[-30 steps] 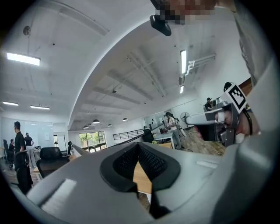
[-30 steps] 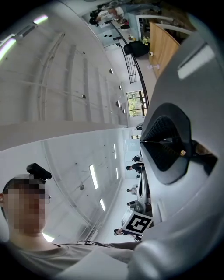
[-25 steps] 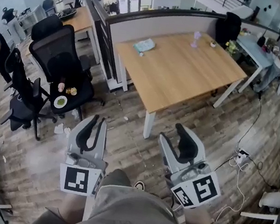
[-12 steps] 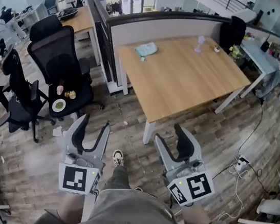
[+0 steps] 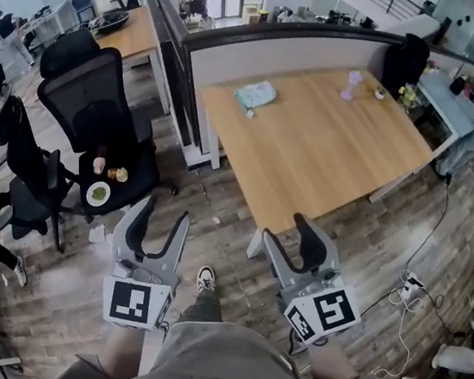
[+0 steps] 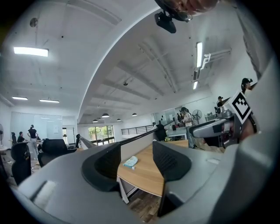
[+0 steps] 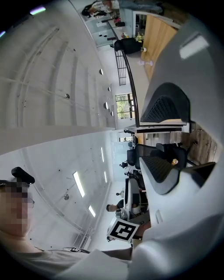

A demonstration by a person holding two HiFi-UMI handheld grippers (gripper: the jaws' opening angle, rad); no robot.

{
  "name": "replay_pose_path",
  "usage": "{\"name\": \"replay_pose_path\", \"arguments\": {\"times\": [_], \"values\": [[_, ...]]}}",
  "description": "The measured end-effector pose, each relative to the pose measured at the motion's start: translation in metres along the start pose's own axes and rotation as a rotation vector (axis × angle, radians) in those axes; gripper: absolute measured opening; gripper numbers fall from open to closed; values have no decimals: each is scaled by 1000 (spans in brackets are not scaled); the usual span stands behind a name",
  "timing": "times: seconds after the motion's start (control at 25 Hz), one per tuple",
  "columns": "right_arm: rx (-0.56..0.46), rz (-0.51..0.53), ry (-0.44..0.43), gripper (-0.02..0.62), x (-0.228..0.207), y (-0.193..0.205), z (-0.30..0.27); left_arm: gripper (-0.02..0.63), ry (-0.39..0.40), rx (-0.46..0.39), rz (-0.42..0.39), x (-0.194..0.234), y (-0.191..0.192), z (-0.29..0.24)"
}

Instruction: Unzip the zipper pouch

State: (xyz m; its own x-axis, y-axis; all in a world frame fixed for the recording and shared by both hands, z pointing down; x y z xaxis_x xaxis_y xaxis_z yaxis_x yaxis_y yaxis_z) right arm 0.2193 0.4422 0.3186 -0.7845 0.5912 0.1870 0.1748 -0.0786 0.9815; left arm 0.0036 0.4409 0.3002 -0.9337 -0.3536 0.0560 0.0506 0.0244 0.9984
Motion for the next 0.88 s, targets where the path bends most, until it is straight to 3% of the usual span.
{"name": "replay_pose_path", "arguments": {"times": [0.52,0.88], "values": [[60,18,42,227,-40,-6,-195,218,50,85,40,147,-2,-128],[88,52,32,226,-50,-5,-268,218,79,99,57,190,-1,-174]]}}
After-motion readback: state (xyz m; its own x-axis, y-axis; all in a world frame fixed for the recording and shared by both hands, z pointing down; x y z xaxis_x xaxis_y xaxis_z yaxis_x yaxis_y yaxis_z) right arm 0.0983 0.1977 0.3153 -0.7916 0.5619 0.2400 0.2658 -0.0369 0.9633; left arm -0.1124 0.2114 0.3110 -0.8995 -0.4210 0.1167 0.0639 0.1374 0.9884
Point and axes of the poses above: the fingertips, and each gripper's own axes: z backward along the fingers, x to its left, y out of its underside, the point moved 4 cm from there along z, backward along the fingers, and after that the axes turned 14 degrees about z, right-handed, at the moved point
